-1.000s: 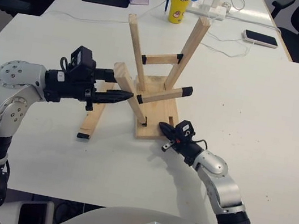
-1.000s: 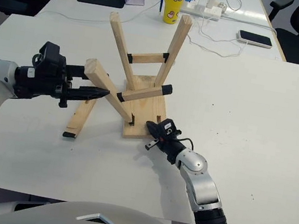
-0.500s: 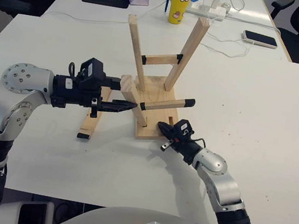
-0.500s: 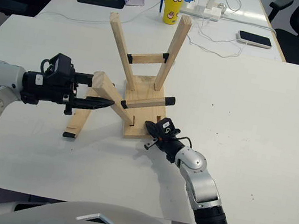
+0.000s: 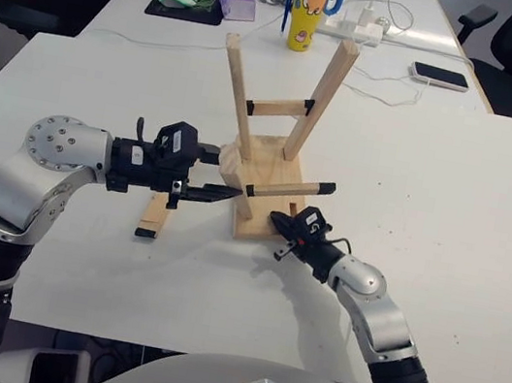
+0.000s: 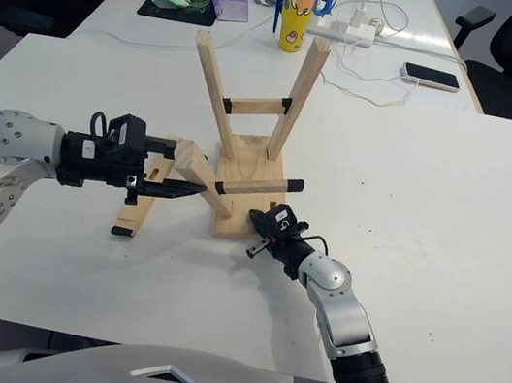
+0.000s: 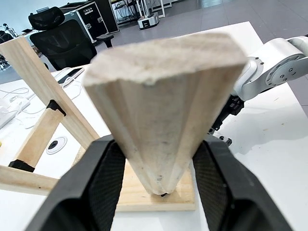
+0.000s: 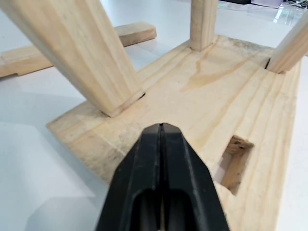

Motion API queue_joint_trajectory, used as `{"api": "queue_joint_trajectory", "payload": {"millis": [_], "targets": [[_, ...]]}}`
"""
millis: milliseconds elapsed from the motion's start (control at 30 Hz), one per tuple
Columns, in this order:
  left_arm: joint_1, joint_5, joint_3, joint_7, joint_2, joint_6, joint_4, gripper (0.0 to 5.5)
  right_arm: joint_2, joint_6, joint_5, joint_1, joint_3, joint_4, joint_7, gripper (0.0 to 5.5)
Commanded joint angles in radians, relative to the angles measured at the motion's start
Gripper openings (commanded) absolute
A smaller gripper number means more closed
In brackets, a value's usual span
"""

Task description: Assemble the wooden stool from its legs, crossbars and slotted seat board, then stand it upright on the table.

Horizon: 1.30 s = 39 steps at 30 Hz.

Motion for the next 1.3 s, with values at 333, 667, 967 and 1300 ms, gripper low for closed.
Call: {"api": "queue_joint_trajectory", "payload": {"millis": [333,667,967,1300], "targets": [[0.047,0.098,-0.234,-0.142,0.048,0.088,0.207,2.06,-0.031,0.066,-0.047,0.038,0.054,0.060,0.030,0.00],[0.026,0.146,-0.186,0.006,-0.021,-0.084,0.263,2.43,-0.034,0.044,-0.094,0.036,0.076,0.084,0.015,0.00],[0.097,0.019,0.027,-0.002,0.000,-0.022,0.107,3.59,-0.025,0.033,-0.105,0.033,0.068,0.103,-0.007,0.00],[-0.126,-0.613,0.542,0.229,0.033,0.275,0.058,2.61,-0.018,0.018,-0.100,0.036,0.059,0.125,-0.015,0.00]]}}
